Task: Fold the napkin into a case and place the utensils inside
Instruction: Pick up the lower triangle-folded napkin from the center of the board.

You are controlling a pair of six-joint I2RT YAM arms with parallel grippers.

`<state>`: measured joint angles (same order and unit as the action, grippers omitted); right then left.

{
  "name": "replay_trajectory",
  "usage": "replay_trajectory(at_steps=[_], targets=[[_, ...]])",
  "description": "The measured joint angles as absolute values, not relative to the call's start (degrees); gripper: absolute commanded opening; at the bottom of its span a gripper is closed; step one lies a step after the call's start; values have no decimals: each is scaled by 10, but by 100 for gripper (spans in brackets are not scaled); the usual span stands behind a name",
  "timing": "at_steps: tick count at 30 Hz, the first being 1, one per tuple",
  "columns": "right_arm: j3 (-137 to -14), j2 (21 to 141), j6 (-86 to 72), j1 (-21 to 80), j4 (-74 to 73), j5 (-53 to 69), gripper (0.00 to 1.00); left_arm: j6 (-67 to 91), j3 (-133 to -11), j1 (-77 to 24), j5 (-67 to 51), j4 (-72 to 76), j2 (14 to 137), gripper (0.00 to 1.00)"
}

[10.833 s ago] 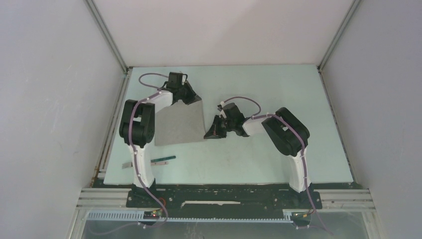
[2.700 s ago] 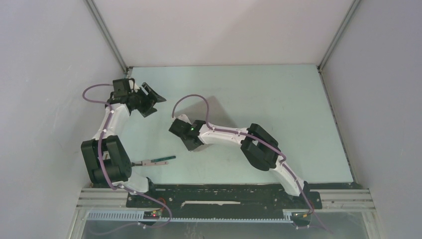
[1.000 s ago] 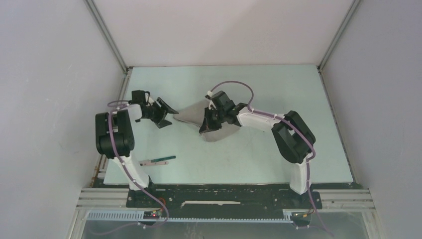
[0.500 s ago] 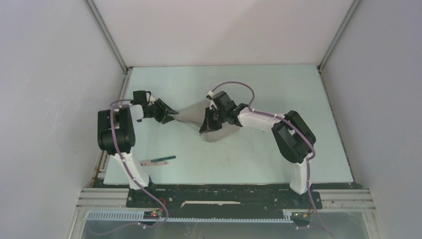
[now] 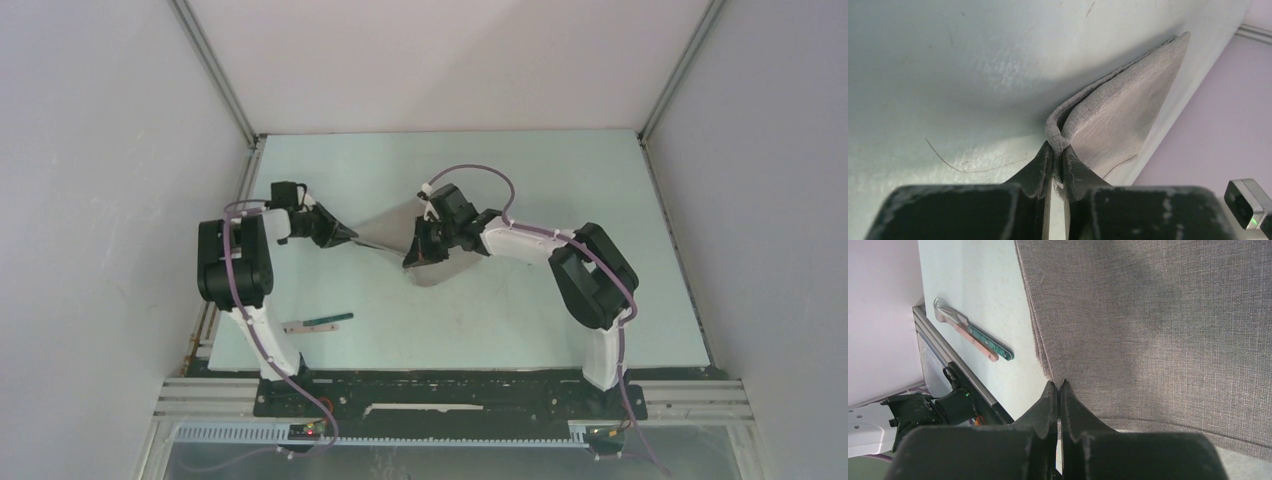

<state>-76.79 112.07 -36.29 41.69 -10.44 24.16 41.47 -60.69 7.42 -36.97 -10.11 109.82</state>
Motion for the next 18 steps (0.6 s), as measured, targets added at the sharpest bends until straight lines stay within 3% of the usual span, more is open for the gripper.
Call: replay_trajectory(at_steps=[11,18], targets=[[-704,1110,-394,384,-34,289,0,382,-719,19,-278,-239,1068,5],[-664,1106,-406,355,1,310,0,381,-806,-38,-232,-295,1082,9]])
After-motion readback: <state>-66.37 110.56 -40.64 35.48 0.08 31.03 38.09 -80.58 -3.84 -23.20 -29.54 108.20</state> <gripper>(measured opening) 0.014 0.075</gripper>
